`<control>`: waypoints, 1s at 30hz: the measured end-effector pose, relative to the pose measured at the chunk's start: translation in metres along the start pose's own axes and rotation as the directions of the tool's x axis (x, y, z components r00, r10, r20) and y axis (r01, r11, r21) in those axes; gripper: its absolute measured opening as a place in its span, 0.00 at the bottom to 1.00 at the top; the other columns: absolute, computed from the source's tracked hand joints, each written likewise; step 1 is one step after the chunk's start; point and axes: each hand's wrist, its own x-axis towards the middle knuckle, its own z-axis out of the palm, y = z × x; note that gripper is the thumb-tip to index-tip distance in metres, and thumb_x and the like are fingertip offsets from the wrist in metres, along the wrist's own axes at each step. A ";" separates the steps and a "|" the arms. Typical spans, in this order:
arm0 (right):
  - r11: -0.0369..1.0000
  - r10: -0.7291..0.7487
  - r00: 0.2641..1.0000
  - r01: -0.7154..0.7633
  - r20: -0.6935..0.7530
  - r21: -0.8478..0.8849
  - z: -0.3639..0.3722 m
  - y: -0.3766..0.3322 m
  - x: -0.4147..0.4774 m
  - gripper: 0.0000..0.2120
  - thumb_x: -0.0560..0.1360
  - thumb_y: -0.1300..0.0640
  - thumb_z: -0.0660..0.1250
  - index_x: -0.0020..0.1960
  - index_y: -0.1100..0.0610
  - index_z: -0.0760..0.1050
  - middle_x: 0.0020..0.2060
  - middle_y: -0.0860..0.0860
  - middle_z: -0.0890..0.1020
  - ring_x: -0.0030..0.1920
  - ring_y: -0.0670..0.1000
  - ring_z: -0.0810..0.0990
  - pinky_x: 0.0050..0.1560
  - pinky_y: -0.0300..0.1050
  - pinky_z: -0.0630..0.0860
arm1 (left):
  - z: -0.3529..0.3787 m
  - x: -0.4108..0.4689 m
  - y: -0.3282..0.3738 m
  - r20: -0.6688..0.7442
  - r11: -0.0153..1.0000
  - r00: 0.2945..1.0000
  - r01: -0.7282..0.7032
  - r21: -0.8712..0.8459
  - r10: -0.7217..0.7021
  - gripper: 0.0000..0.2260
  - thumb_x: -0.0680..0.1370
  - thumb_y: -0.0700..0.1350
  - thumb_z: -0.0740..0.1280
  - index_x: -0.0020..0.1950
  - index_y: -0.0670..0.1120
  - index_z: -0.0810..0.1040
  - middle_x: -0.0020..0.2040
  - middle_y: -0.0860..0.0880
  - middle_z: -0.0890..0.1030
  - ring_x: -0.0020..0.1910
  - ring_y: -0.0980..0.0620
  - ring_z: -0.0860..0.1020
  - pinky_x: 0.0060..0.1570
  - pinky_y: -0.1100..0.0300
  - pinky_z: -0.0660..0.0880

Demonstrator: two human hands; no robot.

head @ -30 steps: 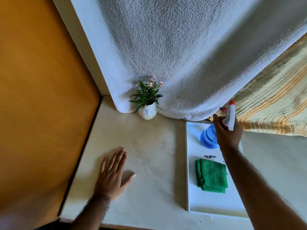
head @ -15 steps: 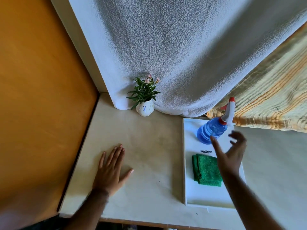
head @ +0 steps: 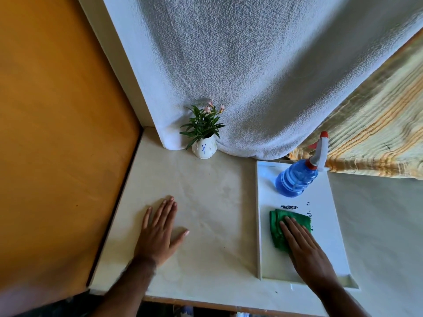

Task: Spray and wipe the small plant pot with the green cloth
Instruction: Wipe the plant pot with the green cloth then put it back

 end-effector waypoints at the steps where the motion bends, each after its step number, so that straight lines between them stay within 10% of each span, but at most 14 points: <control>1: 1.000 0.024 1.000 -0.024 -0.011 0.004 0.000 -0.001 0.001 0.40 0.65 0.76 0.74 0.75 0.64 0.69 0.75 0.61 0.70 0.74 0.61 0.70 0.77 0.53 0.58 | 0.000 0.000 0.000 -0.004 1.000 1.000 -0.001 -0.002 0.001 0.40 0.81 0.70 0.56 0.84 0.44 0.60 0.85 0.45 0.63 0.84 0.46 0.63 0.81 0.36 0.61; 9: 0.955 0.258 0.962 -0.240 -0.089 0.176 -0.026 -0.025 0.016 0.36 0.58 0.82 0.72 0.65 0.65 0.80 0.64 0.59 0.82 0.58 0.63 0.85 0.51 0.58 0.83 | -0.004 0.000 0.002 -0.022 1.000 1.000 -0.002 -0.010 0.002 0.40 0.80 0.69 0.59 0.84 0.43 0.62 0.85 0.45 0.64 0.83 0.46 0.64 0.79 0.34 0.64; 16: 0.954 -0.190 0.943 0.243 -0.274 0.177 -0.049 -0.094 0.096 0.23 0.76 0.68 0.58 0.69 0.63 0.77 0.69 0.58 0.79 0.69 0.57 0.77 0.71 0.51 0.71 | 0.000 0.000 0.000 -0.015 0.999 1.000 0.007 -0.043 -0.008 0.39 0.81 0.70 0.56 0.84 0.44 0.62 0.85 0.46 0.63 0.83 0.46 0.65 0.79 0.34 0.64; 30: 0.813 -0.578 0.782 0.574 -0.233 -0.094 -0.046 -0.146 0.272 0.16 0.78 0.68 0.64 0.64 0.69 0.80 0.63 0.65 0.81 0.65 0.65 0.79 0.65 0.64 0.76 | 0.002 -0.001 -0.001 -0.016 0.998 1.000 0.019 -0.067 -0.020 0.41 0.80 0.71 0.58 0.85 0.46 0.59 0.87 0.48 0.60 0.85 0.49 0.60 0.79 0.35 0.64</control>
